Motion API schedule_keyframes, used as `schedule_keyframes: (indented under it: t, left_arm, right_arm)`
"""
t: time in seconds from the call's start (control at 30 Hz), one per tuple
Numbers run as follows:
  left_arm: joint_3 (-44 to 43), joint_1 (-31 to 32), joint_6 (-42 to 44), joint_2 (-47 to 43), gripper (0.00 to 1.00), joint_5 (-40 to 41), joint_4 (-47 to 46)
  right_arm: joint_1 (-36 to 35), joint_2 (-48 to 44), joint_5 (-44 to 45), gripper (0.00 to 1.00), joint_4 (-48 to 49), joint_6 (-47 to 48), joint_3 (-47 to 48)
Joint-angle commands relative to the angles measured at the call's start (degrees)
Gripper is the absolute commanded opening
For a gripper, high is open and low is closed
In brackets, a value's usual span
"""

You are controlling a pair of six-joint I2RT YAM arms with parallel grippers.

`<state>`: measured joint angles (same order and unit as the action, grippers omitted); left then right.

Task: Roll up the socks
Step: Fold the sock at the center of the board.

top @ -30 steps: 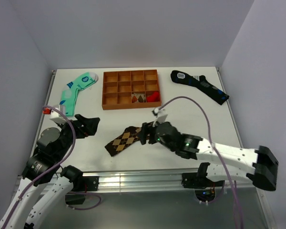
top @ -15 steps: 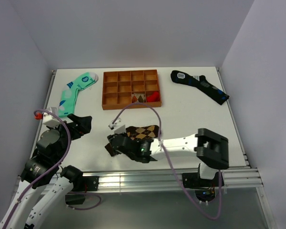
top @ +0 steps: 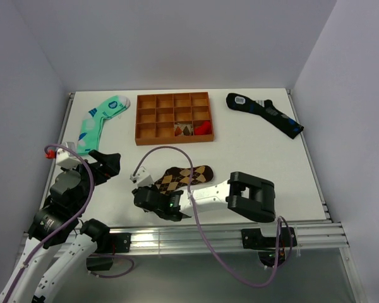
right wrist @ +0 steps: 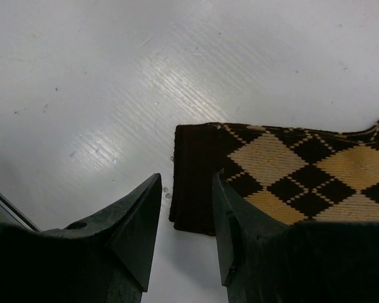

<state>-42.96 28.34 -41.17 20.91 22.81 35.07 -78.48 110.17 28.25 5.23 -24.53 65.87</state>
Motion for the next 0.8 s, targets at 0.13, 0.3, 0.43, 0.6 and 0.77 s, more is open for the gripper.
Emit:
schedule_keyframes:
  t: [0.13,0.3,0.43,0.6,0.77]
  left_arm:
    - [-1.42,0.23,0.21,0.80,0.96,-0.13,-0.79]
    - [-1.34,0.14,0.39,0.71,0.96,-0.57,-0.88]
    - [-1.34,0.23,0.39,0.80,0.96,-0.75,-0.97]
    - [-1.34,0.14,0.47,0.98,0.96,-0.92,-1.14]
    - [-1.34,0.23,0.56,1.15,0.96,-1.01,-1.14]
  right_arm:
    - [-0.89,1.89,4.01,0.45,0.83,-0.34,2.25]
    - [-1.68,3.82,5.85,0.45,-0.75,-0.43,3.30]
    - [-2.12,5.14,7.08,0.45,-1.54,-0.60,4.01]
    - [-2.91,6.81,8.66,0.45,-2.59,-0.78,4.71]
    - [-3.17,9.09,9.54,0.41,-3.91,-0.69,6.29]
